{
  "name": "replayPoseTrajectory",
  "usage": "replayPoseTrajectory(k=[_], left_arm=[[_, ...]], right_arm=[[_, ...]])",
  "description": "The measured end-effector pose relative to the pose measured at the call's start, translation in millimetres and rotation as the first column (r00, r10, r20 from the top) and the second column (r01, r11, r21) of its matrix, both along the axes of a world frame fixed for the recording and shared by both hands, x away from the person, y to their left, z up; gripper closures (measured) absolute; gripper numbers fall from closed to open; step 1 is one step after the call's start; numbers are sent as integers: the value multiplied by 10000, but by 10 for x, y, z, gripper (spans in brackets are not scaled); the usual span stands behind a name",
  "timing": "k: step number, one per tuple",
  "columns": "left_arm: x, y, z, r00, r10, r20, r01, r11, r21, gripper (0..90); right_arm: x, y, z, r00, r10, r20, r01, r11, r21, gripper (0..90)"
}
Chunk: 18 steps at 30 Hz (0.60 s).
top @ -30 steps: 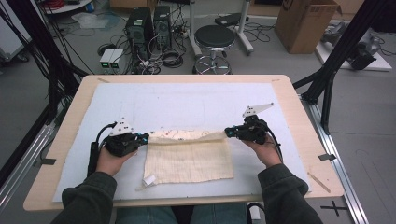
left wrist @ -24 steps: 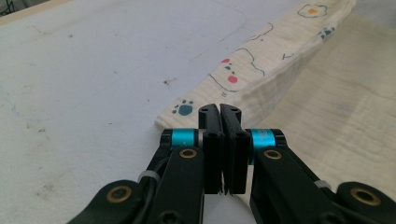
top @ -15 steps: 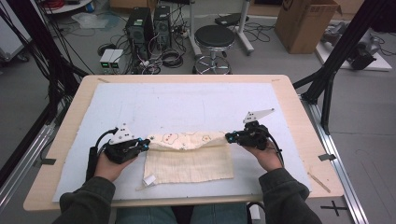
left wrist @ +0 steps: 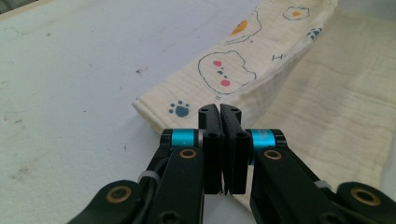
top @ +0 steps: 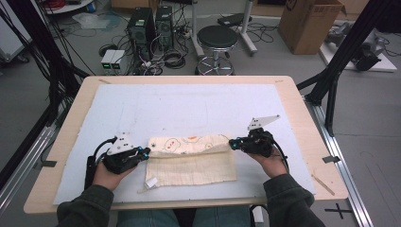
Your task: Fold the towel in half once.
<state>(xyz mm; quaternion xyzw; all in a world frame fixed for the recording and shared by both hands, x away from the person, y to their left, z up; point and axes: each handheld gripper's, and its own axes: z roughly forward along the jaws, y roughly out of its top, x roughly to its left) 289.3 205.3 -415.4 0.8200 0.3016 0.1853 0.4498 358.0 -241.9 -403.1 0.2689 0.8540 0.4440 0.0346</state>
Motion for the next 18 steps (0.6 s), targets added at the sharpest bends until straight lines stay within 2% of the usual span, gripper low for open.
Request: replayPoseTrajectory(k=[5, 18], left_arm=[[-79, -3, -2, 9998, -205, -7, 205, 9998, 72, 873], [-253, -5, -14, 9985, -551, 61, 551, 9984, 108, 873]], right_arm=[[-54, -5, 7, 9999, 70, 122, -70, 10000, 13, 866], [-214, -30, -58, 9999, 157, 18, -157, 9999, 7, 866]])
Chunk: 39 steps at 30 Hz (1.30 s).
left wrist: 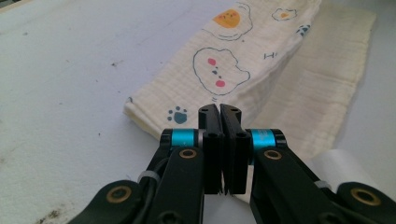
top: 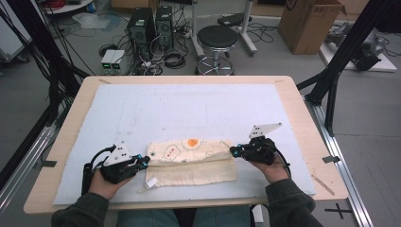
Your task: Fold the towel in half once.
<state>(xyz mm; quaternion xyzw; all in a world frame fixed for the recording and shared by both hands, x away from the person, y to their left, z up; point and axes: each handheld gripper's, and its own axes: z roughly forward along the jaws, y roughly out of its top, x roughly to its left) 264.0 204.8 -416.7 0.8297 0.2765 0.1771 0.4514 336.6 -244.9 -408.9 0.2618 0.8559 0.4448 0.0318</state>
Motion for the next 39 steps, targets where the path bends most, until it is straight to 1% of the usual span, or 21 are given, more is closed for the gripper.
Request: replayPoseTrajectory(k=[4, 7, 10, 13, 14, 15, 18, 23, 25, 27, 28, 29, 30, 31, 32, 33, 34, 35, 37, 38, 39], left_arm=[[-53, -4, -31, 9999, -120, -49, 121, 9996, 251, 873], [-97, -4, -65, 9998, -158, -140, 162, 9995, 258, 873], [-128, -6, -77, 9996, -226, -176, 233, 9990, 390, 872], [-149, -13, -84, 9994, -262, -224, 271, 9988, 402, 872], [-157, -17, -89, 9994, -258, -221, 266, 9990, 366, 872], [-161, -15, -90, 9993, -305, -231, 315, 9986, 420, 872], [-181, -22, -102, 9990, -350, -283, 363, 9983, 446, 872], [-218, -19, -103, 9984, -440, -343, 453, 9983, 380, 872], [-234, -16, -103, 9983, -463, -347, 475, 9983, 348, 871], [-240, -7, -100, 9981, -513, -336, 524, 9981, 316, 865], [-242, -1, -96, 9982, -497, -341, 505, 9985, 217, 847], [-238, 9, -90, 9975, -574, -410, 576, 9983, 36, 806], [-235, 23, -82, 9968, -645, -465, 639, 9979, -135, 688], [-233, 34, -76, 9963, -677, -538, 657, 9971, -388, 646], [-222, 49, -63, 9957, -671, -643, 634, 9963, -576, 646], [-212, 60, -49, 9952, -676, -704, 624, 9953, -738, 625], [-206, 60, -40, 9959, -610, -669, 546, 9941, -937, 622], [-190, 59, -31, 9962, -588, -641, 519, 9932, -1045, 620], [-148, 35, -35, 9967, -480, -653, 409, 9936, -1054, 623], [-125, 16, -51, 9960, -527, -721, 456, 9942, -972, 627], [-101, -2, -73, 9950, -604, -800, 538, 9952, -817, 633]], right_arm=[[-45, 6, -11, 10000, 64, 69, -64, 9999, -82, 865], [-72, 7, -32, 9999, 101, 19, -101, 9999, -97, 866], [-93, 8, -47, 9999, 104, -25, -104, 9999, -74, 865], [-124, 13, -67, 9998, 166, -69, -167, 9998, -136, 865], [-134, 15, -72, 9998, 168, -70, -169, 9998, -131, 865], [-140, 13, -78, 9998, 188, -40, -189, 9998, -90, 864], [-185, 1, -84, 9997, 196, -124, -197, 9998, -75, 864], [-234, -13, -106, 9996, 269, -122, -270, 9996, -105, 864], [-262, -22, -121, 9994, 269, -209, -271, 9996, -74, 864], [-289, -24, -127, 9991, 376, -205, -377, 9993, -60, 860], [-306, -23, -125, 9989, 406, -219, -407, 9992, -37, 854], [-320, -25, -122, 9985, 510, -187, -510, 9987, 8, 835], [-357, -35, -99, 9981, 591, -167, -588, 9981, 205, 778], [-357, -35, -99, 9981, 591, -167, -588, 9981, 205, 778], [-372, -45, -83, 9979, 639, -88, -636, 9975, 322, 767], [-387, -60, -63, 9979, 655, 17, -655, 9971, 394, 752], [-394, -74, -43, 9979, 644, 87, -648, 9965, 534, 743], [-394, -84, -26, 9979, 642, 124, -649, 9960, 619, 737], [-377, -74, -16, 9973, 729, 11, -729, 9957, 567, 718], [-370, -49, -25, 9968, 796, -28, -794, 9959, 444, 703], [-364, -15, -41, 9950, 995, -46, -994, 9947, 270, 692]])
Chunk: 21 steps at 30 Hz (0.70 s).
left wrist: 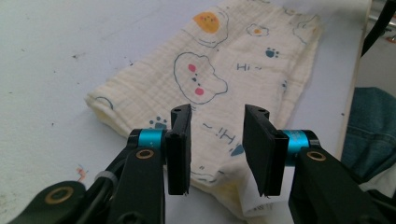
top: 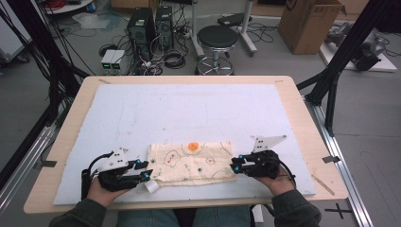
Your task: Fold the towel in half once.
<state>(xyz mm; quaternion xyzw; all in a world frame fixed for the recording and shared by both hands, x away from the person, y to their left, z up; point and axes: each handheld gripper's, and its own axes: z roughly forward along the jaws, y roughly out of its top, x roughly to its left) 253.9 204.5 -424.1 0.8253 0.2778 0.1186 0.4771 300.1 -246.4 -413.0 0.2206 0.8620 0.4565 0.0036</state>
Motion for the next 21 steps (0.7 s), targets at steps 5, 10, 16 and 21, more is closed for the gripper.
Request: replayPoseTrajectory(k=[5, 10, 16, 21], left_arm=[[19, -60, -98, 9989, -348, -319, 365, 9977, 571, 682], [18, -67, -166, 9941, -715, -819, 784, 9933, 844, 674], [6, -60, -191, 9925, -894, -830, 977, 9900, 1014, 665], [-5, -71, -194, 9942, -838, -668, 910, 9894, 1133, 738]], right_arm=[[2, 128, -135, 9989, 447, -114, -453, 9972, -596, 673], [1, 130, -202, 9979, 628, -137, -637, 9945, -827, 632], [-24, 158, -264, 9965, 841, -16, -835, 9865, -1410, 672], [-32, 163, -259, 9963, 852, 74, -831, 9847, -1533, 762]])
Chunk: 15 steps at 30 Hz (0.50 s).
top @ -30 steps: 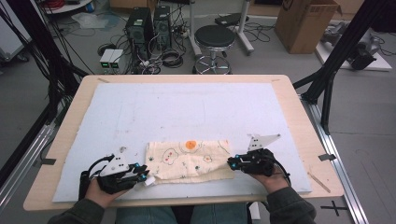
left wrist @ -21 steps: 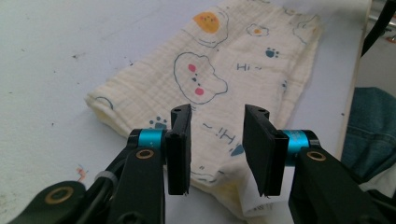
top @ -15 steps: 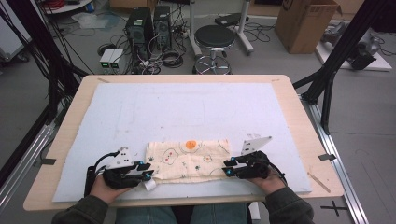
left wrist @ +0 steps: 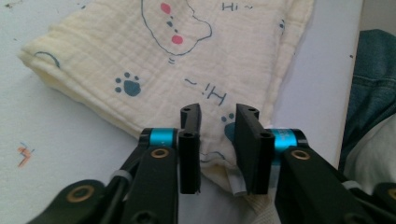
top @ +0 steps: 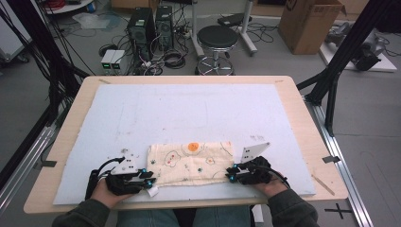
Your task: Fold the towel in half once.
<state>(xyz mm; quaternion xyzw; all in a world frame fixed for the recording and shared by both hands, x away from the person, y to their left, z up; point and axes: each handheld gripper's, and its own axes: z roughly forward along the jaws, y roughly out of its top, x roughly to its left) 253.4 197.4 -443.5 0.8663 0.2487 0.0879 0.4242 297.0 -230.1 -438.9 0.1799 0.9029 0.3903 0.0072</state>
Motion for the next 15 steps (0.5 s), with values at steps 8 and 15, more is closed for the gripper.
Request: replayPoseTrajectory(k=[8, 15], left_arm=[[9, -3, 11, 10000, 39, 64, -40, 9999, 99, 795], [5, -2, 13, 9999, 66, 90, -66, 10000, 50, 800]], right_arm=[[-7, -8, 21, 10000, -4, -58, 5, 9998, 195, 816], [0, -30, 38, 10000, 5, -27, -4, 9990, 444, 827]])
